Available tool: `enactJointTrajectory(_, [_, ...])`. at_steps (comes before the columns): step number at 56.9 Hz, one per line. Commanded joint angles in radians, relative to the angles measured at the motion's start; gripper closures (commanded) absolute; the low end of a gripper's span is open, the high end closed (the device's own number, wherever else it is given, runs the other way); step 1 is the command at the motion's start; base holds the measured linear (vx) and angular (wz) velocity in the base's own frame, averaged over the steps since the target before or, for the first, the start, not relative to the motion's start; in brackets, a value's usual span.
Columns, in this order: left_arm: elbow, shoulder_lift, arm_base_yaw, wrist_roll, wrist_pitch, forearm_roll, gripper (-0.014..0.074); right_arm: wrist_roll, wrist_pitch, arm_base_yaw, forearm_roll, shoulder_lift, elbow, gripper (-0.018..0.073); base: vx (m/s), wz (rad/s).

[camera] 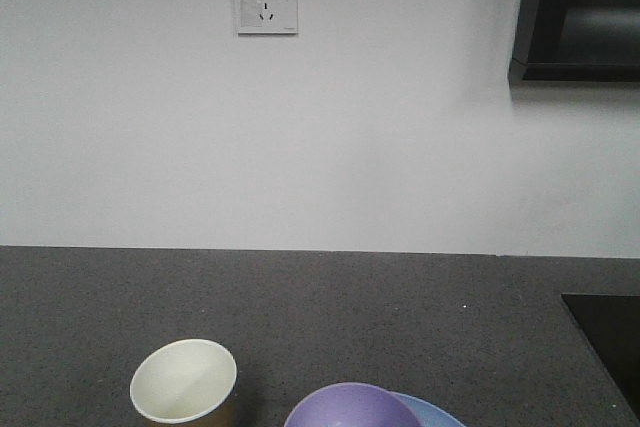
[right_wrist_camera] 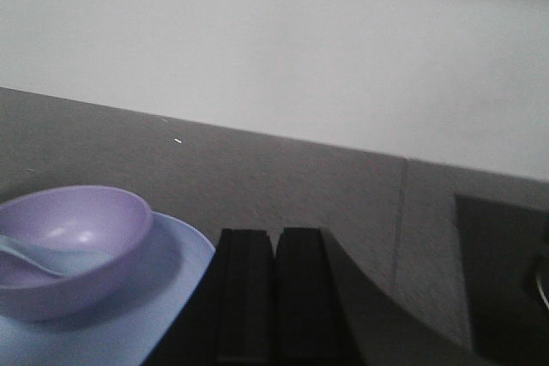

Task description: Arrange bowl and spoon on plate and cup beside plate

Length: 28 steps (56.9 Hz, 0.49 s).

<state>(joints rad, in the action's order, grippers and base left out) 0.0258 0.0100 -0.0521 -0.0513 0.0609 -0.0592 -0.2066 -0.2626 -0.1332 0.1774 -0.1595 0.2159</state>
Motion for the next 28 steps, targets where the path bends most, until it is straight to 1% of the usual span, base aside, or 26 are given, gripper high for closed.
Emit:
enactJointTrajectory(1, [-0.025, 0.016, 0.002, 0.004, -0.075, 0.007, 0.0602, 0.08, 0.082, 0.125, -0.038, 0.064, -0.047, 0.0568, 0.0, 0.0])
enactJointTrajectory(6, [-0.025, 0.016, 0.002, 0.004, -0.075, 0.007, 0.0602, 0.148, 0.087, 0.225, -0.07, 0.163, -0.116, 0.0568, 0.0, 0.0])
enactJointTrajectory(9, [-0.025, 0.016, 0.002, 0.004, -0.075, 0.007, 0.0602, 0.181, 0.107, 0.254, -0.086, 0.179, -0.162, 0.0568, 0.0, 0.0])
enactJointTrajectory(12, [-0.025, 0.017, 0.002, 0.004, -0.076, 0.007, 0.0602, 0.22, 0.134, 0.259, -0.099, 0.17, -0.2, 0.0568, 0.0, 0.0])
enactJointTrajectory(17, [-0.025, 0.017, 0.002, 0.004, -0.076, 0.007, 0.0602, 0.255, 0.181, 0.258, -0.119, 0.17, -0.254, 0.0568, 0.0, 0.0])
enactJointTrajectory(19, [-0.025, 0.017, 0.002, 0.004, -0.075, 0.007, 0.0602, 0.263, 0.16, 0.258, -0.129, 0.172, -0.254, 0.0568, 0.0, 0.0])
enactJointTrajectory(24, [-0.025, 0.017, 0.002, 0.004, -0.075, 0.007, 0.0602, 0.263, 0.164, 0.258, -0.207, 0.176, -0.25, 0.0568, 0.0, 0.0])
enactJointTrajectory(28, [-0.025, 0.017, 0.002, 0.004, -0.075, 0.007, 0.0602, 0.263, 0.173, 0.258, -0.246, 0.176, -0.25, 0.0568, 0.0, 0.0])
